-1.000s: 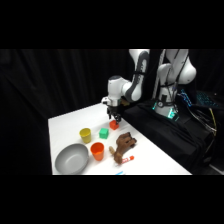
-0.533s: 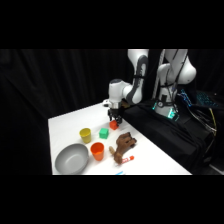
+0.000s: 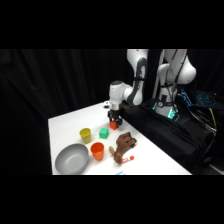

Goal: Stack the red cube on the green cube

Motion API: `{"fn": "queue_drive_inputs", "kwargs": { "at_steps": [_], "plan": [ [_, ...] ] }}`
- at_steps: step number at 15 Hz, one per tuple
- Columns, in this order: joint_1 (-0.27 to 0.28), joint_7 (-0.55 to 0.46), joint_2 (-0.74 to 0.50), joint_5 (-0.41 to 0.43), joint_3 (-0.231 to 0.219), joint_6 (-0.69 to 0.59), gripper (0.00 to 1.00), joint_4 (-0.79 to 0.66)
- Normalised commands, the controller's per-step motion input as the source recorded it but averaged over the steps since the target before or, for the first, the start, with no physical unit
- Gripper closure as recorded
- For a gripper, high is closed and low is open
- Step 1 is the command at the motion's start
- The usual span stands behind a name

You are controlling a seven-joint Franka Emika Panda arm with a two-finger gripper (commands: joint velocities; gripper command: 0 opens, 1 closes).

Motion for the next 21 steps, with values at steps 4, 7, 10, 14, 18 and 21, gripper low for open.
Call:
{"fn": "queue_drive_inputs", "kwargs": {
  "at_steps": [4, 7, 10, 14, 18, 21],
  "plan": [
    [-0.074, 0.10, 0.06, -0.136, 0.028, 0.16, 0.53, 0.05],
    [-0.006, 0.14, 0.04, -0.153, -0.034, 0.13, 0.71, 0.06],
    [0.137, 0.22, -0.05, -0.168, -0.168, -0.04, 0.75, 0.05],
    [0.265, 0.30, -0.22, -0.198, -0.256, -0.29, 0.75, 0.04],
    [0.254, 0.35, -0.32, -0.245, -0.195, -0.38, 0.75, 0.04],
    [0.160, 0.36, -0.33, -0.259, -0.093, -0.35, 0.75, 0.02]
  ]
}}
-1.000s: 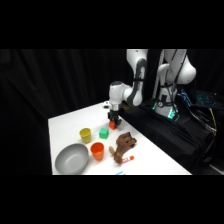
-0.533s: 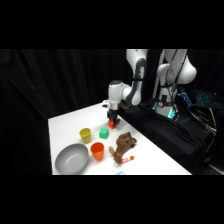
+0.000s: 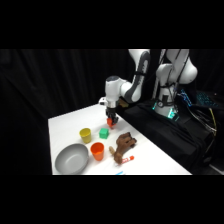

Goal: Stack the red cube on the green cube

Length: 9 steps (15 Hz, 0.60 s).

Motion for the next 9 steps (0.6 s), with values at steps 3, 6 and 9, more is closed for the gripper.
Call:
{"fn": "queue_drive_inputs", "kwargs": {
  "at_steps": [3, 6, 9],
  "plan": [
    [0.077, 0.31, -0.33, -0.243, -0.016, -0.31, 0.75, 0.01],
    [0.016, 0.26, -0.30, -0.190, 0.062, -0.29, 0.75, 0.01],
    [-0.024, 0.18, -0.23, -0.063, 0.138, -0.28, 0.75, 0.07]
  ]
}}
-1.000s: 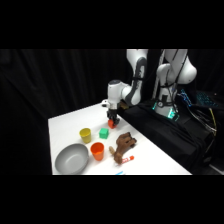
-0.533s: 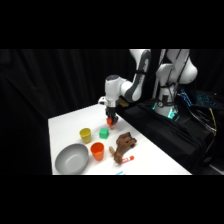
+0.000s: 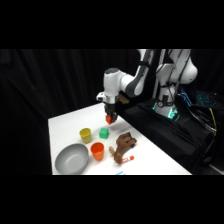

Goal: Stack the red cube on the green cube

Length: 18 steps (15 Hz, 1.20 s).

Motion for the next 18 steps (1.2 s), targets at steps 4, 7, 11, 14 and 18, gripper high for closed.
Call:
{"fn": "queue_drive_inputs", "kwargs": {
  "at_steps": [4, 7, 11, 14, 18],
  "plan": [
    [-0.053, 0.10, -0.07, 0.144, 0.181, -0.16, 0.75, 0.16],
    [-0.076, 0.04, 0.09, 0.217, 0.146, -0.01, 0.75, 0.19],
    [-0.089, 0.02, 0.15, 0.153, 0.090, 0.03, 0.75, 0.20],
    [-0.113, -0.06, 0.14, 0.189, 0.100, 0.05, 0.75, 0.18],
    [-0.121, -0.11, 0.12, 0.224, 0.126, 0.08, 0.75, 0.15]
  ]
}}
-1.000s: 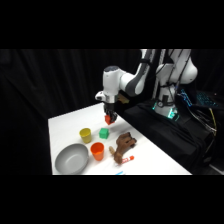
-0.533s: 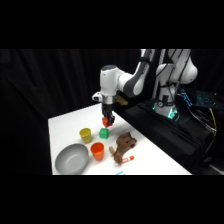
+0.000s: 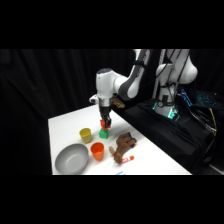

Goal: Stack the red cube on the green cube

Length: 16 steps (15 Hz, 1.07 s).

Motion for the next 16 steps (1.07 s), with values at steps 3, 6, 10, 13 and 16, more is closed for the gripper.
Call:
{"fn": "queue_drive_inputs", "kwargs": {
  "at_steps": [3, 6, 10, 13, 16],
  "plan": [
    [-0.127, -0.16, 0.11, 0.228, 0.133, 0.11, 0.75, 0.12],
    [-0.129, -0.18, 0.11, 0.204, 0.123, 0.14, 0.75, 0.11],
    [-0.126, -0.19, 0.09, 0.175, 0.105, 0.14, 0.75, 0.09],
    [-0.121, -0.19, 0.07, 0.154, 0.093, 0.13, 0.75, 0.08],
    [-0.115, -0.20, 0.06, 0.154, 0.100, 0.07, 0.25, 0.09]
  ]
}}
